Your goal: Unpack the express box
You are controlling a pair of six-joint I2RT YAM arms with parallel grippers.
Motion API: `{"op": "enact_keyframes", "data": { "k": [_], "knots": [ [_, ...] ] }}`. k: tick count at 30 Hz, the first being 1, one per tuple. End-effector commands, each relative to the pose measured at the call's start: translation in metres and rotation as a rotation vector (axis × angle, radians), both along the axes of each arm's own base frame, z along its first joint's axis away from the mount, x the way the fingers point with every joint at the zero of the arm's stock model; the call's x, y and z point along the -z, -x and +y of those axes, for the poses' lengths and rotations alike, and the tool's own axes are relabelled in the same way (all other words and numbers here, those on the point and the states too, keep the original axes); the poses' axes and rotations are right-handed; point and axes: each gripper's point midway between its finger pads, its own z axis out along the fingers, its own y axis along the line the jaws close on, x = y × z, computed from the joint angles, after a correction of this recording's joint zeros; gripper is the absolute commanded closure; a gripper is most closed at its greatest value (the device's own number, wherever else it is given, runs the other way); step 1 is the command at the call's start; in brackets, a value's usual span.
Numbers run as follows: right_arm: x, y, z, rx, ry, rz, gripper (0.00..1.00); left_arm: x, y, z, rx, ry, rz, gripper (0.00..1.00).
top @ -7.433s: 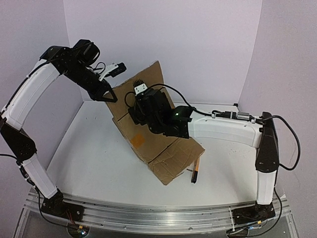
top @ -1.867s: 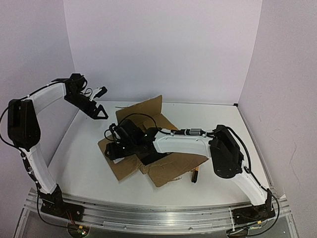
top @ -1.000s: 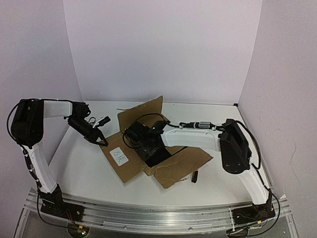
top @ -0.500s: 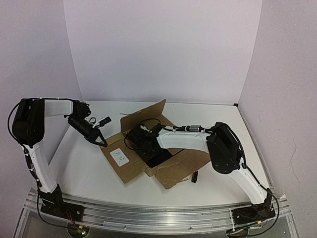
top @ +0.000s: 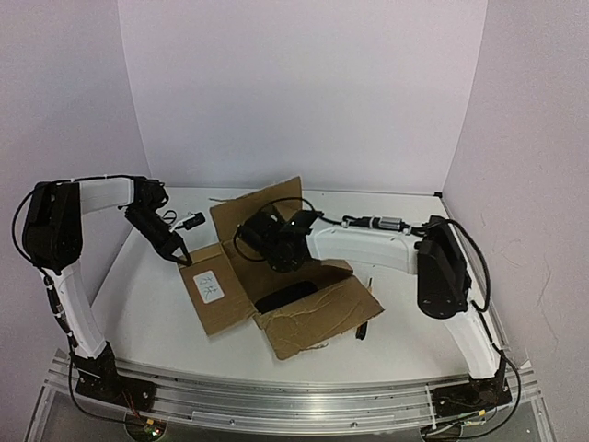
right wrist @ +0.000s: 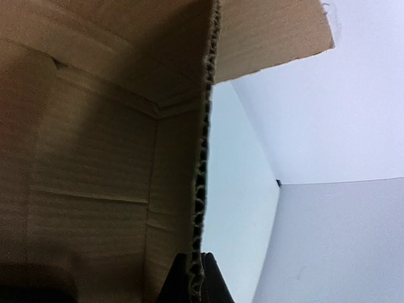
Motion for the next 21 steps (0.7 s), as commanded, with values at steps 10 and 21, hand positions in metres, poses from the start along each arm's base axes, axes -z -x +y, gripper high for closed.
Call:
{"op": "enact_keyframes", "data": {
  "k": [10,21],
  "knots": [
    [-0.004,0.043,-0.047,0.382,-0.974,0.702,1.0,-0.017,-0.083,0.053,-0.113,-0.297,-0.267,0.43],
    [0.015,0.053,-0.075,0.539,-1.673,0.79,1.0,-0.182,-0.104,0.009,-0.07,-0.057,-0.645,0.18]
  ]
}}
